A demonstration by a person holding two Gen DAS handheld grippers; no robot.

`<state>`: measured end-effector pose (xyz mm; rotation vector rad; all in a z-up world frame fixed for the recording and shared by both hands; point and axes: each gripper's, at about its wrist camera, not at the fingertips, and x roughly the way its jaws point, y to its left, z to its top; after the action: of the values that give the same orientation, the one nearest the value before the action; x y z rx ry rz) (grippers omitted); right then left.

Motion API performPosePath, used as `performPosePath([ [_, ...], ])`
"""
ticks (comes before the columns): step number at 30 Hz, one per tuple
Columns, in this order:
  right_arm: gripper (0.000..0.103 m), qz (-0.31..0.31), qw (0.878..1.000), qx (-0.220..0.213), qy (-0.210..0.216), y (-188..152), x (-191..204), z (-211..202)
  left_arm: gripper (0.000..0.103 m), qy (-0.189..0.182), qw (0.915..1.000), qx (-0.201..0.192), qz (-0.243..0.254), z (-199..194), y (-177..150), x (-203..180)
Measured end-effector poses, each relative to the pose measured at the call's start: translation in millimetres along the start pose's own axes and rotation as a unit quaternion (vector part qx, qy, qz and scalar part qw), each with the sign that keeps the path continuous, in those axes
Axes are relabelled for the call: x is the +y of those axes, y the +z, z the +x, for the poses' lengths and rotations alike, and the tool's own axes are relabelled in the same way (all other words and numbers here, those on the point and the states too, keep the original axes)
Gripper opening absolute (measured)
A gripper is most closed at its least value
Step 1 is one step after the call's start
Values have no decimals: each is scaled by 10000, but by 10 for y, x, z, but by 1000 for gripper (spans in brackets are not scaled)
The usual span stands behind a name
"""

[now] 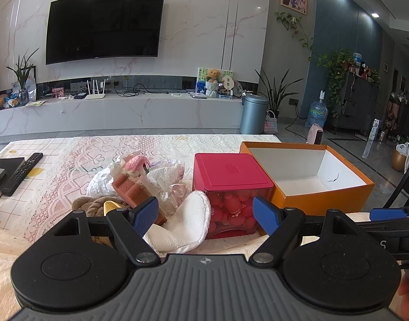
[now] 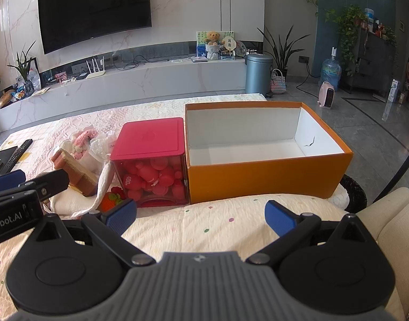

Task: Organize soft objects

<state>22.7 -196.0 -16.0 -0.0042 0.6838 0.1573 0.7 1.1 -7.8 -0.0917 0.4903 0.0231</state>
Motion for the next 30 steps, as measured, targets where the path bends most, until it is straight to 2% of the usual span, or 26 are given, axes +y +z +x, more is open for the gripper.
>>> performPosePath([
  [30,100,-4,10000,60,-16,-75,-10,42,94,-13,10000,13,-11,-1,-45,-27],
])
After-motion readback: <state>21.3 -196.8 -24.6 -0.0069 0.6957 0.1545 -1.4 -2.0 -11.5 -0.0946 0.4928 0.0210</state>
